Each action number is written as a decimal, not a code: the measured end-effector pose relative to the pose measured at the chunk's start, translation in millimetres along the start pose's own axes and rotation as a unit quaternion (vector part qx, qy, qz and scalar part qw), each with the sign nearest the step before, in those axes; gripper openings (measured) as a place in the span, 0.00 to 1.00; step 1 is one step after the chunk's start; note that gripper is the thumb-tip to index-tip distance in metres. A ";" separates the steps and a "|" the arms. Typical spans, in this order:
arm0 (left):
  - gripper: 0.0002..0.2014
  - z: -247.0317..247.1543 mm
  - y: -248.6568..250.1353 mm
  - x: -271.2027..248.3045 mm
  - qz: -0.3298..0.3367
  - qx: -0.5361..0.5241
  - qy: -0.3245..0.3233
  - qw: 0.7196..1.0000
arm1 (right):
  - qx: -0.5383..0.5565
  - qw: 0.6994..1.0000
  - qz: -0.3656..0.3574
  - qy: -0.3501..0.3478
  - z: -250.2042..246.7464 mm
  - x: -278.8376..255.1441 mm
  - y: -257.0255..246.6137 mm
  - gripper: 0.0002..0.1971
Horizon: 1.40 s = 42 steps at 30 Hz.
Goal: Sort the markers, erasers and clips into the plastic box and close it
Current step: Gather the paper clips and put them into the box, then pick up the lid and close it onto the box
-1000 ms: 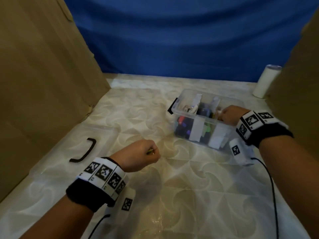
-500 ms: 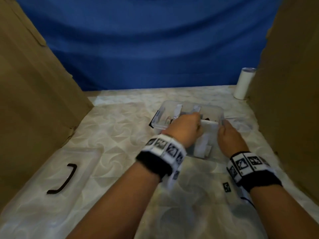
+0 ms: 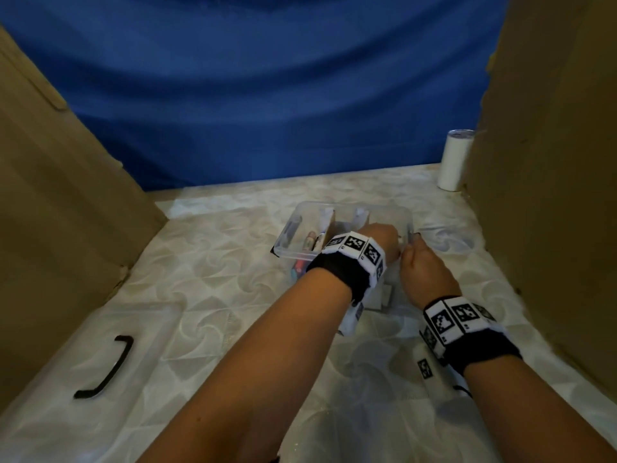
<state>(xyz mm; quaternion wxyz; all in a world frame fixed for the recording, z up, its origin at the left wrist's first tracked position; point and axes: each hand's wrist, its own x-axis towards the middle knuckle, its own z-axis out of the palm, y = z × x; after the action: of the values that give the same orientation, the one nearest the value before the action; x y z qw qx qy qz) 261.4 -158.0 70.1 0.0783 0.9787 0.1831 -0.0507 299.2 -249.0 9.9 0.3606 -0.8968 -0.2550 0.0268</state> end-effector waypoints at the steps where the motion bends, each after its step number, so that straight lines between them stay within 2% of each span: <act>1: 0.16 0.0 -1.4 -5.3 0.016 -0.014 0.021 1.000 | 0.002 1.000 0.000 -0.004 -0.4 -0.1 -0.4 0.25; 4: 0.17 2.9 -17.6 -41.8 0.073 -0.055 0.122 0.988 | 0.004 1.000 0.012 -0.022 -2.2 0.7 -2.1 0.25; 7: 0.18 12.3 -60.9 -95.3 0.073 -0.110 0.241 0.961 | -0.055 0.998 -0.029 0.031 -2.2 -8.3 -13.5 0.27; 9: 0.20 21.4 -105.3 -133.0 0.002 -0.123 0.253 0.959 | -0.098 0.987 -0.093 0.082 1.8 -27.3 -35.5 0.30; 12: 0.23 42.2 -183.2 -191.4 -0.187 -0.107 0.201 0.956 | -0.071 0.967 -0.225 0.098 23.2 -56.4 -81.1 0.31; 14: 0.26 59.3 -231.7 -231.5 -0.315 -0.083 0.143 0.935 | -0.056 0.955 -0.288 0.037 51.5 -68.6 -111.3 0.29; 17: 0.31 79.3 -285.1 -286.2 -0.458 -0.058 0.066 0.884 | -0.042 0.939 -0.322 -0.112 107.6 -81.6 -155.4 0.25; 20: 0.35 96.9 -313.2 -327.3 -0.534 -0.067 0.004 0.843 | -0.045 0.915 -0.291 -0.275 168.6 -84.6 -199.3 0.26; 22: 0.37 108.5 -321.9 -343.0 -0.562 -0.089 -0.003 0.822 | -0.076 0.901 -0.263 -0.338 199.9 -83.9 -224.7 0.29; 25: 0.37 120.0 -325.2 -351.5 -0.577 -0.121 -0.001 0.808 | -0.118 0.886 -0.249 -0.373 236.4 -83.4 -245.6 0.33; 28: 0.38 123.8 -325.4 -347.1 -0.560 -0.142 0.019 0.816 | -0.167 0.870 -0.238 -0.397 269.6 -86.1 -251.9 0.34; 33: 0.39 111.6 -318.8 -339.1 -0.514 -0.200 0.045 0.833 | -0.226 0.863 -0.284 -0.350 279.1 -95.8 -256.3 0.25; 37: 0.39 92.2 -311.3 -336.6 -0.475 -0.244 0.067 0.843 | -0.167 0.906 -0.212 -0.327 258.5 -76.6 -249.9 0.22; 39: 0.39 78.6 -303.6 -330.0 -0.439 -0.255 0.103 0.856 | -0.127 0.923 -0.179 -0.317 237.0 -64.4 -244.5 0.21; 42: 0.38 52.8 -286.5 -314.1 -0.368 -0.252 0.169 0.879 | -0.028 0.954 -0.160 -0.253 193.8 -43.3 -232.8 0.18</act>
<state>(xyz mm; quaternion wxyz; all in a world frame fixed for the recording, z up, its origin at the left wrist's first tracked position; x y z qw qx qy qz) -138.7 -13.4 19.8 0.2655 0.7818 0.5470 0.1383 114.6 -4.9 14.7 0.2584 -0.8179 -0.4784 0.1881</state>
